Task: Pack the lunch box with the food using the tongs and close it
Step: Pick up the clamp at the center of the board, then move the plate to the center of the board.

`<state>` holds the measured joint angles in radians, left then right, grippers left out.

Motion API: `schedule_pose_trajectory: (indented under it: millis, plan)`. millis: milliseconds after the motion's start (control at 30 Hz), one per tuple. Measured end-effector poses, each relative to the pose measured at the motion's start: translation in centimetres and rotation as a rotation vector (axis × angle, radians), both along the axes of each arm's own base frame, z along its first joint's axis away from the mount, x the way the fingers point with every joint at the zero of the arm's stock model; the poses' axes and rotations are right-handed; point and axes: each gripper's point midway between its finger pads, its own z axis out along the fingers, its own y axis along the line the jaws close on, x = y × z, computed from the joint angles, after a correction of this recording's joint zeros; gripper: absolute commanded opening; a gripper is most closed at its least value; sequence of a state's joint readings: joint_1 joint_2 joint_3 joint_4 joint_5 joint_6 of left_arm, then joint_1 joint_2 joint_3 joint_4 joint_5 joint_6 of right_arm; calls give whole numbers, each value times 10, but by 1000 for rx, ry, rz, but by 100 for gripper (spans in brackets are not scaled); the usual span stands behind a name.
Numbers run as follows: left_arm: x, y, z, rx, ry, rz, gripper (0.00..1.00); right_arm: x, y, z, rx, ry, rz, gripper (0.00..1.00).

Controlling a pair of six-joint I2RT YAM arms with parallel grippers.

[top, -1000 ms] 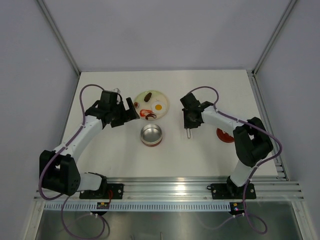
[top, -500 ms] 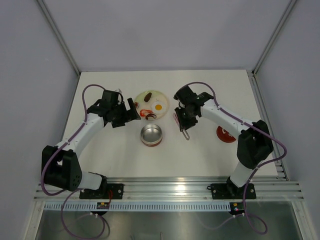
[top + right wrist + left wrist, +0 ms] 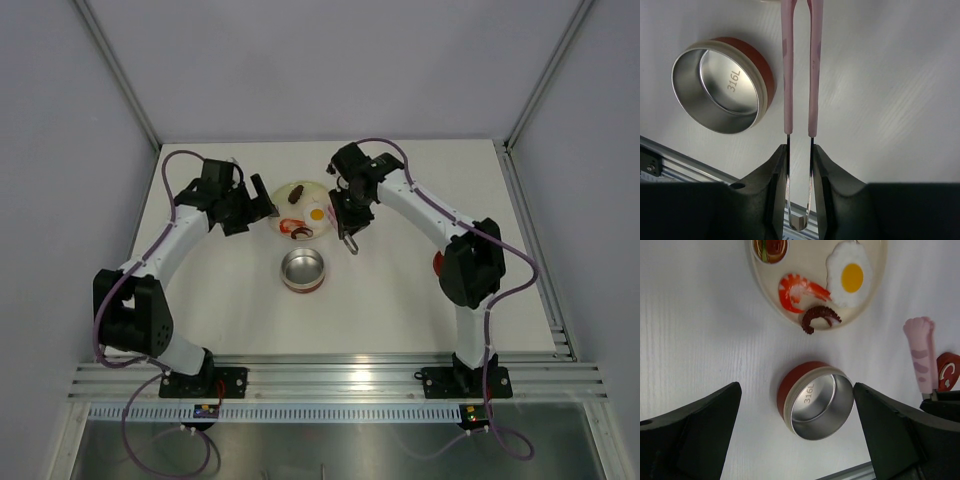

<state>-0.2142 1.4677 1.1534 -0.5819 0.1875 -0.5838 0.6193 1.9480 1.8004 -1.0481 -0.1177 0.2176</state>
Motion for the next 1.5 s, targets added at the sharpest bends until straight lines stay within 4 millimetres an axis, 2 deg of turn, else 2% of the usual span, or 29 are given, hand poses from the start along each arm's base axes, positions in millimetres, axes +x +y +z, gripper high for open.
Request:
schedule_pose_trajectory:
  millis: [133,267,633,833,933,1033,1133,1500]
  plan:
    - [29,4,-3,-16,12,43,99,17,18,-6,18,20,2,31]
    - [55,9,-18,-32,53,83,99,25,26,-10,31,26,-9,31]
    - [95,27,-60,-110,108,183,99,24,26,-11,32,36,-34,33]
    - [121,32,-91,-181,121,214,99,13,17,-12,23,40,-56,33]
    - [133,27,-102,-211,123,203,99,6,11,-6,29,34,-68,33]
    - [150,22,-98,-241,83,181,99,1,7,0,39,21,-80,34]
    - [159,13,-98,-272,66,152,99,-2,4,7,48,4,-92,34]
    - [166,-26,-94,-371,29,67,99,4,1,17,75,-25,-124,37]
